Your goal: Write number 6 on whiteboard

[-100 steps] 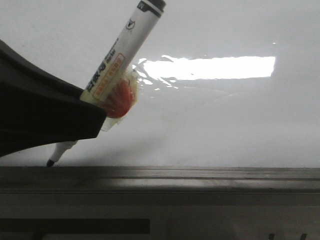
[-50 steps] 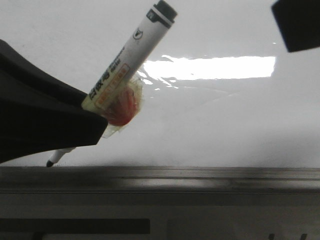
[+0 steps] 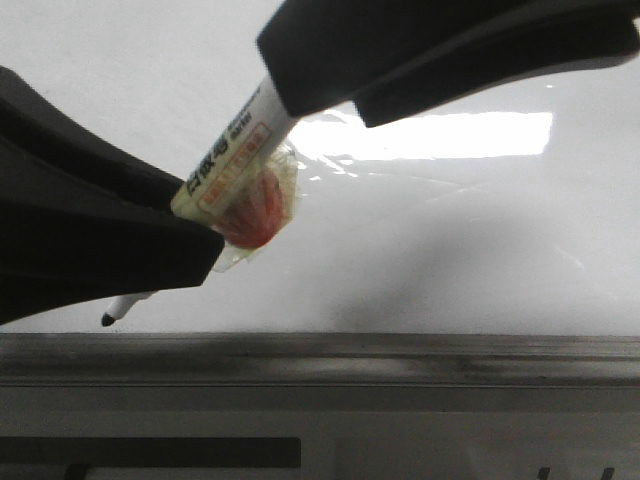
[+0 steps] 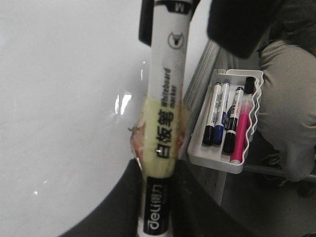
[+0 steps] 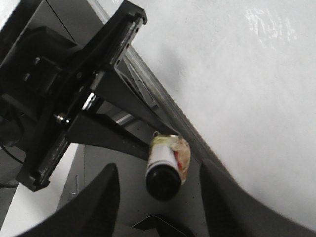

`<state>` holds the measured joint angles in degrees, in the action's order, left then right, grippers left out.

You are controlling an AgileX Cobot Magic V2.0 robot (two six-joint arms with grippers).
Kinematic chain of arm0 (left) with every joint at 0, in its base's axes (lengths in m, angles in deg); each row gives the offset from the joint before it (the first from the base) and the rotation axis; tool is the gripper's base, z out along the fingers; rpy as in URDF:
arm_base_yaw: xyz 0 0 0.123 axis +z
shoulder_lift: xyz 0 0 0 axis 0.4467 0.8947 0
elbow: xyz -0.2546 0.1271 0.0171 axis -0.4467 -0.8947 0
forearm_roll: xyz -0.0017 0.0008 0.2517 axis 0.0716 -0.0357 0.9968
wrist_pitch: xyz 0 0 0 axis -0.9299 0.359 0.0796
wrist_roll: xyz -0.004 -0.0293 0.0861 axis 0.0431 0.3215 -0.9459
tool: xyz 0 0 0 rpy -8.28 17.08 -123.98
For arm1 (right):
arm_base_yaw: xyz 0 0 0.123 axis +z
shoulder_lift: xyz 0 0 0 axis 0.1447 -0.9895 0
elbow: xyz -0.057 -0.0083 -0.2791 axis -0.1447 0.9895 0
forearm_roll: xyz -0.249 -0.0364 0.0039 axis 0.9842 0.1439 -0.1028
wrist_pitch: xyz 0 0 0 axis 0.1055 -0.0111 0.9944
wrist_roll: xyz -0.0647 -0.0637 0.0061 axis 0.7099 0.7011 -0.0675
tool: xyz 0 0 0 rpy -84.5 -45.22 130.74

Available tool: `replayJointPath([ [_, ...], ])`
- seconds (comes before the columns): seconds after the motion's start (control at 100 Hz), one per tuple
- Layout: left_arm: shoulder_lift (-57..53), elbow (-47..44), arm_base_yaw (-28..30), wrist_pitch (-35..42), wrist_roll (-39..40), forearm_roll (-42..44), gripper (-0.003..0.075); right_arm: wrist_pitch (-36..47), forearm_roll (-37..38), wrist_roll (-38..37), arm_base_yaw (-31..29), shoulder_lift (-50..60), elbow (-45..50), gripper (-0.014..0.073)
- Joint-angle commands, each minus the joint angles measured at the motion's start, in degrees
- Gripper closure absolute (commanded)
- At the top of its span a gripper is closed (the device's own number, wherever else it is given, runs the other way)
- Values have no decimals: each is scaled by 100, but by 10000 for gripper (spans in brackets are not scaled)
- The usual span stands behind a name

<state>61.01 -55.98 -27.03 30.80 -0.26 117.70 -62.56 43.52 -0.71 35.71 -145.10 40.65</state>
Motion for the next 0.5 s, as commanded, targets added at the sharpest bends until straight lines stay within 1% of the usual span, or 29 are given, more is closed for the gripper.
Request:
replayJointPath([
  [0.0, -75, 180, -37, 429, 12, -44, 739, 301, -237, 84, 71, -123, -314, 261],
  [0.2, -75, 180, -37, 586, 12, -44, 739, 545, -402, 84, 143, -458, -371, 263],
  [0.24, -75, 180, -37, 586, 12, -44, 739, 594, -446, 84, 143, -482, -371, 274],
  [0.27, -75, 180, -37, 586, 12, -44, 739, 621, -475, 84, 143, -480, -371, 298],
  [0.32, -75, 180, -37, 586, 12, -44, 739, 640, -474, 84, 143, -484, -371, 370],
  [0.37, -75, 180, -37, 586, 12, -44, 739, 640, -474, 84, 143, -484, -371, 488],
  [0.39, -75, 180, -37, 586, 12, -44, 739, 640, -474, 84, 143, -484, -371, 521],
  [0.42, -75, 180, -37, 586, 12, -44, 739, 640, -474, 84, 143, -484, -371, 603],
  [0.44, -75, 180, -37, 586, 12, -44, 739, 640, -474, 84, 143, -484, -371, 637],
  [0.45, -75, 180, -37, 586, 12, -44, 739, 640, -474, 84, 143, -484, -371, 667],
  [0.49, -75, 180, -37, 586, 12, -44, 738, 640, -492, 84, 143, -484, -371, 660],
])
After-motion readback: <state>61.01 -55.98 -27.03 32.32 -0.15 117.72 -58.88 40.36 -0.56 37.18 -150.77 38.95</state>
